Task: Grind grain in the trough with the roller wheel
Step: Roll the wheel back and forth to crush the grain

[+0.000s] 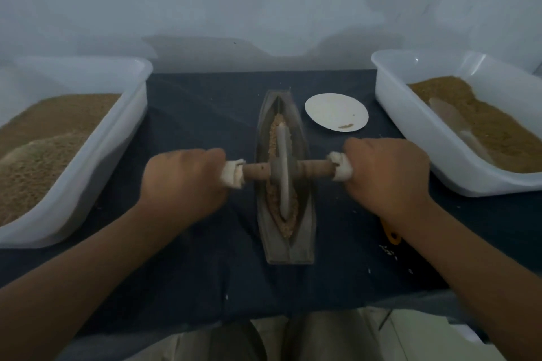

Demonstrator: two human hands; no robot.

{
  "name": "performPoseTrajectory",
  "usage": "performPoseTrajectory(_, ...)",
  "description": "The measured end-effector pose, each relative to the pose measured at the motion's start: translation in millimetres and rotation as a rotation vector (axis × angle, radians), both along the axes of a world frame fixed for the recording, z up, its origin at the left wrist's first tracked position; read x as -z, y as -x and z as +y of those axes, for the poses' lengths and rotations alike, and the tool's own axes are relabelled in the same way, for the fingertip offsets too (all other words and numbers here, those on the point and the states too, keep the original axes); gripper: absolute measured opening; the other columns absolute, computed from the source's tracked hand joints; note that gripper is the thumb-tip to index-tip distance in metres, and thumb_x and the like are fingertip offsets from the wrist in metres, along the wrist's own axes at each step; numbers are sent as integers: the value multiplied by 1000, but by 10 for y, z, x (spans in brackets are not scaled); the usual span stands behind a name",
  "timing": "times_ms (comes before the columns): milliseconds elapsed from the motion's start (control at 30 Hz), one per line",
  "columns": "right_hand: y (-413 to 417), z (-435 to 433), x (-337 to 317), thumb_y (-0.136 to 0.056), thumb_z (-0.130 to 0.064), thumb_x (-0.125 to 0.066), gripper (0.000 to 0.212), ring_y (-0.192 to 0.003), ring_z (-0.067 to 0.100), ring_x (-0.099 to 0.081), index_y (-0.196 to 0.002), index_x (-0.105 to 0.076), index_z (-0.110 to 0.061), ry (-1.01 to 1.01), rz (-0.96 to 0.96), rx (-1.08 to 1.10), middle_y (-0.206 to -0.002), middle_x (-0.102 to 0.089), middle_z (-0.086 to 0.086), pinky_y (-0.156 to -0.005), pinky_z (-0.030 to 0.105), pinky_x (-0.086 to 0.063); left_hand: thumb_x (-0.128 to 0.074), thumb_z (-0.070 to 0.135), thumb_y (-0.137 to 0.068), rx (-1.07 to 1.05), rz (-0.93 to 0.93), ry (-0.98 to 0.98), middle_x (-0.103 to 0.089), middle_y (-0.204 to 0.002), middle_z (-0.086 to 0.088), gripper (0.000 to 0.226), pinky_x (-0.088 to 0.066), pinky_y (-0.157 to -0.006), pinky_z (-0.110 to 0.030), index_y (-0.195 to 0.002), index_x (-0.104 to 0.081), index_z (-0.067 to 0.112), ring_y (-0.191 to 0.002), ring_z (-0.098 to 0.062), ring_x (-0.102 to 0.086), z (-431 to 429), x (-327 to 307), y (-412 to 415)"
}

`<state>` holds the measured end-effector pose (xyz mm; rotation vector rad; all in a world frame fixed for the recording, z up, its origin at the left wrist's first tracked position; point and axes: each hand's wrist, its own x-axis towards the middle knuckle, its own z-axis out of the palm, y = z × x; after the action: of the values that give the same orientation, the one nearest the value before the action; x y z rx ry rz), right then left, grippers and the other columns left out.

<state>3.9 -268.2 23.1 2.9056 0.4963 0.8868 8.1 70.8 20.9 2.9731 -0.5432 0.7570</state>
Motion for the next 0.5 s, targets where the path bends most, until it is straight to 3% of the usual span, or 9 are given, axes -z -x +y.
performPoseTrajectory(67, -223, 60, -16, -87, -45, -49, 27, -45, 19, -44, -68, -43, -26, 13, -15, 100, -55, -41, -8, -43, 32, -41, -78, 43, -82, -32, -33, 22, -33, -55, 11, 49, -18, -51, -20, -65, -35, 27, -41, -21, -34, -86, 14, -216)
performPoseTrajectory(133, -524, 128, -59, -93, -43, -49, 32, -45, 20, -44, -67, -40, -26, -7, -15, 161, -54, -38, -8, -45, 28, -35, -69, 44, -87, -90, -32, 15, -45, -58, 7, 43, -30, -52, -27, -65, -37, 27, -48, -28, -52, -214, -34, -567)
performPoseTrajectory(200, -749, 189, -159, -88, -30, -62, 39, -47, 19, -39, -64, -32, -29, -33, 12, 181, -55, -32, -10, -48, 28, -30, -60, 45, -90, -136, 53, 32, -60, -69, 1, 39, -39, -59, -32, -65, -38, 26, -64, -32, -64, -317, -153, -871)
performPoseTrajectory(300, -790, 263, -285, -78, -17, -74, 57, -45, 13, -27, -59, -22, -31, -41, 11, 115, -54, -24, -13, -46, 29, -34, -58, 49, -92, -131, 131, 80, -65, -76, -2, 42, -46, -63, -34, -63, -38, 25, -72, -34, -68, -332, -207, -938)
performPoseTrajectory(400, -547, 236, -287, -82, -25, -65, 38, -45, 17, -35, -60, -34, -27, 45, 14, 155, -52, -30, -10, -46, 29, -36, -63, 47, -88, -124, 98, 76, -56, -64, 4, 42, -40, -57, -31, -62, -37, 26, -62, -31, -64, -214, -84, -626)
performPoseTrajectory(500, -109, 111, -152, -78, -43, -50, 22, -43, 16, -43, -63, -42, -29, -10, 42, 100, -52, -38, -10, -43, 34, -46, -65, 51, -85, -7, -55, 4, -37, -54, 12, 43, -31, -50, -24, -63, -37, 28, -42, -22, -45, -61, -6, -201)
